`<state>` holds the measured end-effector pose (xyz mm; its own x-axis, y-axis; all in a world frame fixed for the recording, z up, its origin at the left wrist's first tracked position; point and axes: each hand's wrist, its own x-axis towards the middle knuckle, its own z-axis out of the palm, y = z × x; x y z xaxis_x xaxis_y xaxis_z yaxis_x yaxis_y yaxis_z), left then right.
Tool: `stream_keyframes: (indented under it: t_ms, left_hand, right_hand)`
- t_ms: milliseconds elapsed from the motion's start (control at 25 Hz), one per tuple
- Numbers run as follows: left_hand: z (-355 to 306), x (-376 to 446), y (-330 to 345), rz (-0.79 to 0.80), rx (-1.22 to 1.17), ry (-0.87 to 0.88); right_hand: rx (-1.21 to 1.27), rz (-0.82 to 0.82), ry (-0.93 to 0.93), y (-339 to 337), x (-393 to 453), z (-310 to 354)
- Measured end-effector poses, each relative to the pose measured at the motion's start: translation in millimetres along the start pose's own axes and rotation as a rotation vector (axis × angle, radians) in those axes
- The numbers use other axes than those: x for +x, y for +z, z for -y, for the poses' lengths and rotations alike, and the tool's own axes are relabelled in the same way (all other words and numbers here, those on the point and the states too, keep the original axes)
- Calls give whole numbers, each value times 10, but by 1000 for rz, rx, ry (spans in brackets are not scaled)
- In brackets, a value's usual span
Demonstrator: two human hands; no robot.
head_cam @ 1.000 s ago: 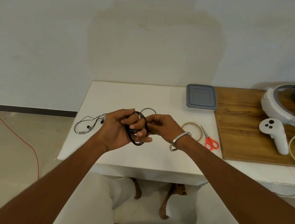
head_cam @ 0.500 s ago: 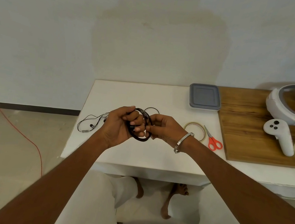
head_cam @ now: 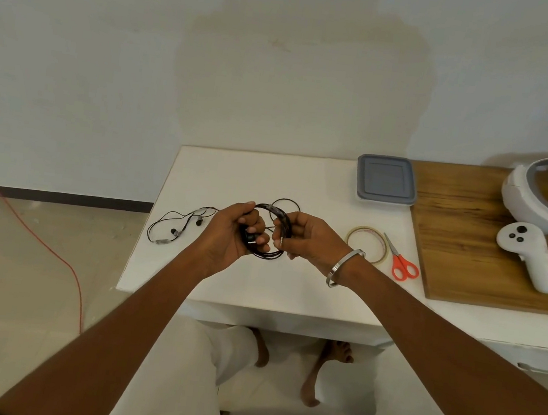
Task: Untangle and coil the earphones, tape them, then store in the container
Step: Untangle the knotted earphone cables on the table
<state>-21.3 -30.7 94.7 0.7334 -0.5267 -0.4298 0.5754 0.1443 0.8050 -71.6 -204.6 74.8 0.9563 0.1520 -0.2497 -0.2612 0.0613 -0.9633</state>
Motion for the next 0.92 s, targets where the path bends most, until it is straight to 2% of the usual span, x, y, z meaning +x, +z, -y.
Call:
stream_keyframes:
  t_ms: [160,360,600,760,920]
  left_hand:
    - [51,79,32,-67,-17,-7]
    - [104,238,51,-191,-15,-34]
    - [154,477,235,-279,168,-44]
    - [195,722,367,-356,346,-29]
    - [285,985,420,-389,462,13]
  right_hand:
    - [48,-52,5,-7,19,-56]
    - [241,-101,64,-98,62,-62]
    - [287,-217,136,-235,198,-72]
    - [-90,-435,58,-360,357,-130]
    - [-213,-585,45,-570,520,-217]
